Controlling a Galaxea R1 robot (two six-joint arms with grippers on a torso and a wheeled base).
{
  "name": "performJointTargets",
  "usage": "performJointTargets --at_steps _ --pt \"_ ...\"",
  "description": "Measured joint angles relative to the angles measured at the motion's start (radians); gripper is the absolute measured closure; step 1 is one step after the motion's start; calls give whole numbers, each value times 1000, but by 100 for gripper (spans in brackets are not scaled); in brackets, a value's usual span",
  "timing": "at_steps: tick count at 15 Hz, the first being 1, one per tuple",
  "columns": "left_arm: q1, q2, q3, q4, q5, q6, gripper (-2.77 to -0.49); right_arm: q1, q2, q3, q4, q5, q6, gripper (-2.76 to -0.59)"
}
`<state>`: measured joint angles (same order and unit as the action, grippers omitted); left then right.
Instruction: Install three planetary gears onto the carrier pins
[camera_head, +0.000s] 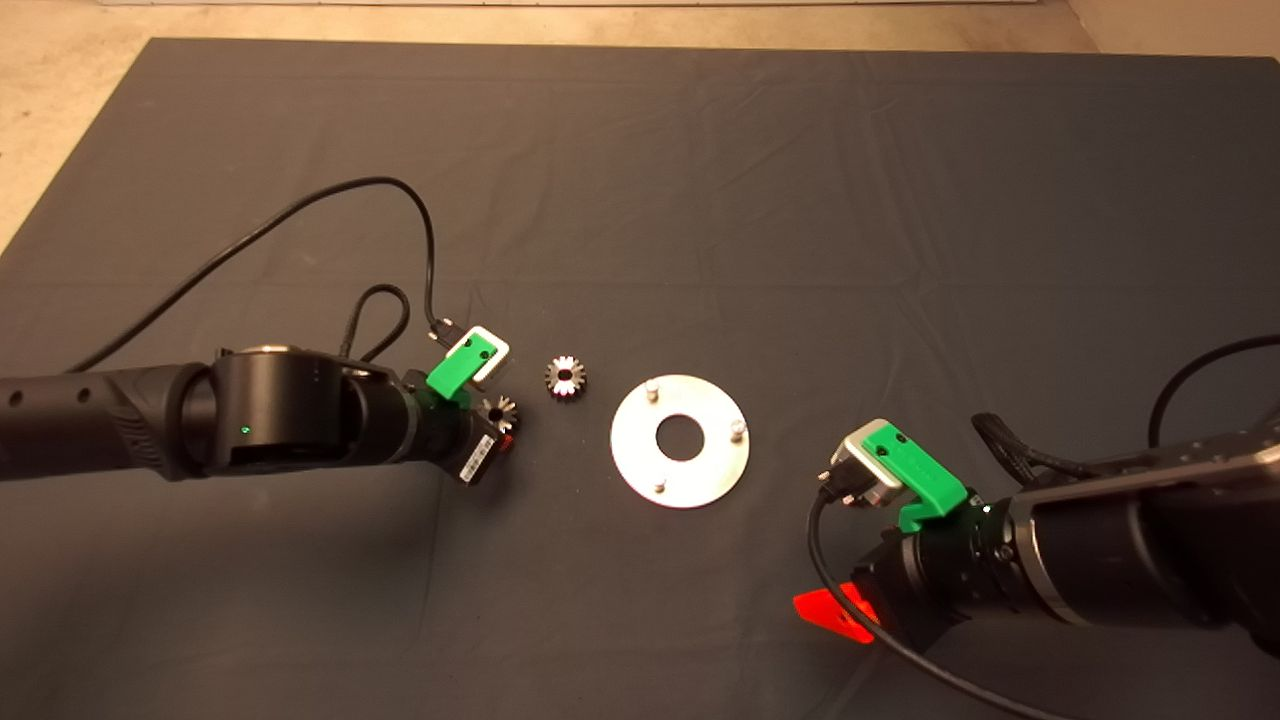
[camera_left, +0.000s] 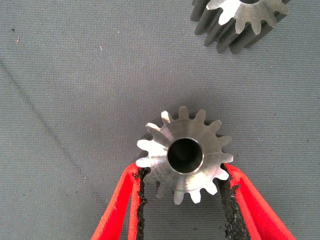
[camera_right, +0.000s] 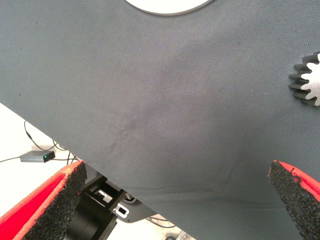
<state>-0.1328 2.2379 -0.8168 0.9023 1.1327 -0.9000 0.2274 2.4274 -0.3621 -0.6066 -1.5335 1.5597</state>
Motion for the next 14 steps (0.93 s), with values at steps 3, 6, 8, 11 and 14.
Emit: performJointTargets --at_steps 3,6,8,11,14 --pt "0 0 0 0 0 1 -77 0 0 0 0 0 0 -273" --pt "0 -2 0 0 -3 3 -72 0 0 0 0 0 0 -273" --pt "0 -2 0 0 -4 3 -72 0 0 0 0 0 0 -273" --pt "0 -2 0 0 -3 4 -64 0 0 0 0 0 0 -273" --pt "0 -2 0 0 -3 3 -64 0 0 0 0 0 0 -273"
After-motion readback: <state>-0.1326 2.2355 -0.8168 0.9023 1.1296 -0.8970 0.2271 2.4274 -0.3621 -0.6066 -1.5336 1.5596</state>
